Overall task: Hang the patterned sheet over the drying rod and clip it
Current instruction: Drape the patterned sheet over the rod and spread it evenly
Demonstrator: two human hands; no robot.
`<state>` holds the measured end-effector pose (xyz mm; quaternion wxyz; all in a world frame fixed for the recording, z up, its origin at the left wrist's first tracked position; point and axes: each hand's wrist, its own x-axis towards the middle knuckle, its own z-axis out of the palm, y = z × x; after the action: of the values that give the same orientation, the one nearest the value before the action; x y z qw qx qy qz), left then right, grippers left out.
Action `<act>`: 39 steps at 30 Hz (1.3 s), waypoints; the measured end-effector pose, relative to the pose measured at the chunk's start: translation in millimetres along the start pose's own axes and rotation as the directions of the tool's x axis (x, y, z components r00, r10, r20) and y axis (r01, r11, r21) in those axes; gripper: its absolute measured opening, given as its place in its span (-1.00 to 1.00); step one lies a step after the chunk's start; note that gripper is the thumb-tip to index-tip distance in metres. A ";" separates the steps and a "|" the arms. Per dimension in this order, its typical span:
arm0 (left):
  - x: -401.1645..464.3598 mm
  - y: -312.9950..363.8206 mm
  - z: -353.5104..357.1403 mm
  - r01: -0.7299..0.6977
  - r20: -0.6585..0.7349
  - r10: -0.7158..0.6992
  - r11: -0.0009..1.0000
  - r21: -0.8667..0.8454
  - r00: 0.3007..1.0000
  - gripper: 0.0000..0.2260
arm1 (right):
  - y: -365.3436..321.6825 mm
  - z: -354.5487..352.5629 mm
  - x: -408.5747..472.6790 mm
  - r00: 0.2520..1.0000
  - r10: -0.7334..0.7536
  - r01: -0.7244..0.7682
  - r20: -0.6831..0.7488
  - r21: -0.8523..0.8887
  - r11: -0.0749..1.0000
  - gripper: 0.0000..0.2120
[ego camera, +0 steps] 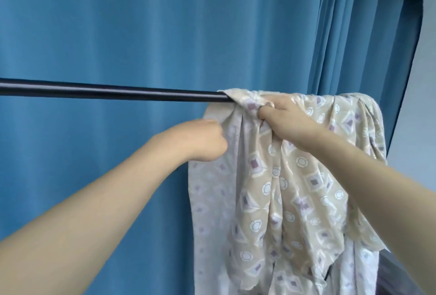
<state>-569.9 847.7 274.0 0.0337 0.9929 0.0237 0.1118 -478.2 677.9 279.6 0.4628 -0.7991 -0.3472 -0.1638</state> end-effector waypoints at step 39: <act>-45.4 -65.5 7.8 -0.173 0.392 0.131 0.982 0.073 0.911 -0.79 | 8.1 28.2 52.9 0.957 -0.007 -0.144 -0.288 -0.497 0.856 -0.61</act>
<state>-614.9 910.0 251.7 -0.0236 0.9946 -0.0549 -0.0845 -436.8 720.7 290.7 0.2834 -0.8738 -0.1932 -0.3447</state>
